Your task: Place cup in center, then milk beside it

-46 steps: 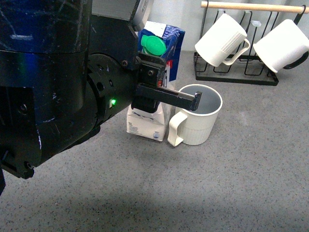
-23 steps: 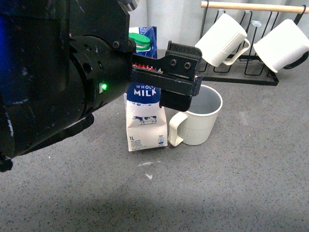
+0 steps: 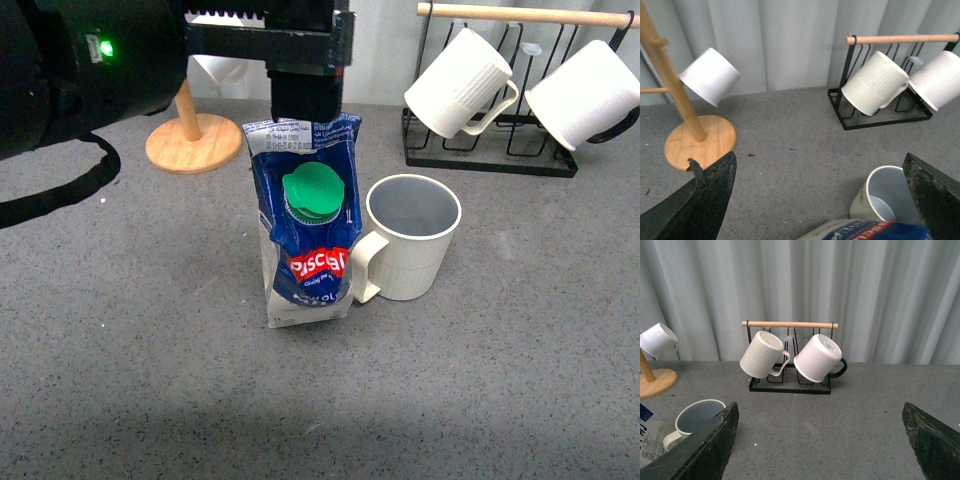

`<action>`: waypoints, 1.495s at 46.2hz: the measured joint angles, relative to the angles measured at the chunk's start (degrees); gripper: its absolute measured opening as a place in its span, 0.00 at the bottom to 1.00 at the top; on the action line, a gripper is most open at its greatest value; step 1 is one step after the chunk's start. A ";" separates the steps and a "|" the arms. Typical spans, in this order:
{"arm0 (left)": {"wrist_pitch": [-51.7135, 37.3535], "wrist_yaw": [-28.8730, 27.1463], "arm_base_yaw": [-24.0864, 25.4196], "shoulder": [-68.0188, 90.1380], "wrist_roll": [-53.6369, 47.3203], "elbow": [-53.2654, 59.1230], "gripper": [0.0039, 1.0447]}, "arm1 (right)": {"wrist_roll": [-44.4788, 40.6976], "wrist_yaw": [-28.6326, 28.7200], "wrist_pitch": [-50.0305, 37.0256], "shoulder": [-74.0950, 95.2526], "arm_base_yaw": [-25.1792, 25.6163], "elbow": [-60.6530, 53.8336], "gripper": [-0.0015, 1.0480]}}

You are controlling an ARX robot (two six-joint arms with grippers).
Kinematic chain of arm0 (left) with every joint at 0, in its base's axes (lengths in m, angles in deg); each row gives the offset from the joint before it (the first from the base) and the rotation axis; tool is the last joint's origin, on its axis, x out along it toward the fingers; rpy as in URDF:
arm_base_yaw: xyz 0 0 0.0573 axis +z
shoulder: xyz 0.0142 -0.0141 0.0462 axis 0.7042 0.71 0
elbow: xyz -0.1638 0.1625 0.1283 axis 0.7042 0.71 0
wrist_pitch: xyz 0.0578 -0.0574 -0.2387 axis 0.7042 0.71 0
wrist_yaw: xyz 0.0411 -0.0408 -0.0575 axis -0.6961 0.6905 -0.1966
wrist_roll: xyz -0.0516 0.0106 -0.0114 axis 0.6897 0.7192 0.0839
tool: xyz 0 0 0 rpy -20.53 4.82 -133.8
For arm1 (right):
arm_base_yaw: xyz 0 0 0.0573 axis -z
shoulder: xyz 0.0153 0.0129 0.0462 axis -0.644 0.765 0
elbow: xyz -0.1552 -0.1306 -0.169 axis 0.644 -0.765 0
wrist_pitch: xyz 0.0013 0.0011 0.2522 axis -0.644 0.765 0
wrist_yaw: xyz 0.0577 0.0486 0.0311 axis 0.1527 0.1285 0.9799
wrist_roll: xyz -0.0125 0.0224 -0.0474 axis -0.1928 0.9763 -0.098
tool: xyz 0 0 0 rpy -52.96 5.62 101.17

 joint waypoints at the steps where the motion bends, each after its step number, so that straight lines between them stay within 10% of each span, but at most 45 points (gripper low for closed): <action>1: 0.00 -0.24 0.48 -0.13 0.00 0.02 0.94 | 0.00 0.00 0.00 0.00 0.00 0.00 0.91; 8: -13.18 -9.79 2.86 -1.07 -2.10 5.66 0.77 | 0.00 0.00 0.00 0.00 0.00 0.00 0.91; 29: -17.44 0.33 14.88 -18.10 -3.30 25.79 0.03 | 0.02 0.00 0.00 0.00 0.00 0.00 0.91; 69: 8.87 13.11 28.02 -53.99 -3.50 33.88 0.04 | 0.00 0.00 0.00 0.00 0.00 0.00 0.91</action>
